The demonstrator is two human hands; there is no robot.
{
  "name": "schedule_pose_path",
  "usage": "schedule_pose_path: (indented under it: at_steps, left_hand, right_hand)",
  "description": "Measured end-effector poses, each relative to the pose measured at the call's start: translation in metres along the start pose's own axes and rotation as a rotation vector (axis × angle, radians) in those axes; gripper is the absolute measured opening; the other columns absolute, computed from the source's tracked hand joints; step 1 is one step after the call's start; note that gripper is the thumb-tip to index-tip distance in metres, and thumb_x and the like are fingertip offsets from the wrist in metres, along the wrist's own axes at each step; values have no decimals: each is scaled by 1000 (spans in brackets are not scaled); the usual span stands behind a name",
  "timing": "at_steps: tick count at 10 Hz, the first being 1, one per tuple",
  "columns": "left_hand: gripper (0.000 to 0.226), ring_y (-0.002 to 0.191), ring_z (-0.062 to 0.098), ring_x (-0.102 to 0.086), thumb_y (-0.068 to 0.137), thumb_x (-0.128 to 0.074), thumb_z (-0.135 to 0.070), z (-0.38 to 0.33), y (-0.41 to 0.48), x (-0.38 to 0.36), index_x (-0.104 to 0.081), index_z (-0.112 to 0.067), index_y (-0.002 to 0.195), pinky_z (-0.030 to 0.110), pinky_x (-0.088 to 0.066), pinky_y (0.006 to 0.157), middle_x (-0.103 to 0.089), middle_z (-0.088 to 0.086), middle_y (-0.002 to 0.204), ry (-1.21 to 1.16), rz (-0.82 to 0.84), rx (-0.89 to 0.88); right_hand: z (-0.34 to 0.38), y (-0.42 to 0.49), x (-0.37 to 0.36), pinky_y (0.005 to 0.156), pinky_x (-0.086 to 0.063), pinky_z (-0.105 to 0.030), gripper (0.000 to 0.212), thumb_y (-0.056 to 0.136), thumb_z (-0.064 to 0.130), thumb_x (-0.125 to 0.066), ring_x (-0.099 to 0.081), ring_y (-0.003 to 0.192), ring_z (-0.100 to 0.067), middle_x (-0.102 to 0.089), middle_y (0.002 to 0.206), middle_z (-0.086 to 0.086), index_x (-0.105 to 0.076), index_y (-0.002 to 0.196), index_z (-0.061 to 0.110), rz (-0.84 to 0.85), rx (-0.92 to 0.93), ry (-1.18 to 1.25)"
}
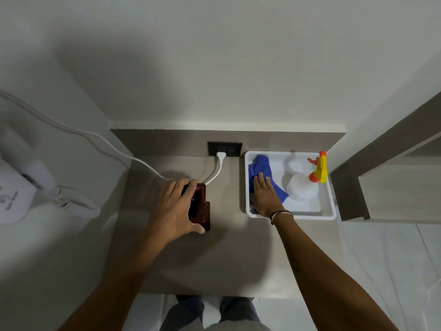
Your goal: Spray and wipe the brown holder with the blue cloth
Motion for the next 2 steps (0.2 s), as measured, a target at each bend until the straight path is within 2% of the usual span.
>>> schedule_pose_path:
  at_steps: [1,2]
  left_hand:
    - [146,155,32,-26,51,-57,-105,1,-3,-2,-28,-17,164,48,-9,132,-35,6,161,-30,6,-10]
    - [131,165,25,-3,73,-26,-106,3,0,0,-17,-18,169,45,7,132,-19,6,176,-121,-31,17]
  right_hand:
    - [12,-9,12,138,-9,-47,72,114,26,-44,1,168,-39,0,179,-22,-6,170,1,-142,6,-26]
    - [35,-22,29,138,-13,-48,70,115,32,-40,3,168,-37,1,180,-18,-7,171,5,-292,82,18]
Point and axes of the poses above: each hand's wrist, its own y-axis towards the middle knuckle, its own x-axis out of the back of the hand, z = x × y, the point moved 7 cm from there along y, towards the middle knuckle
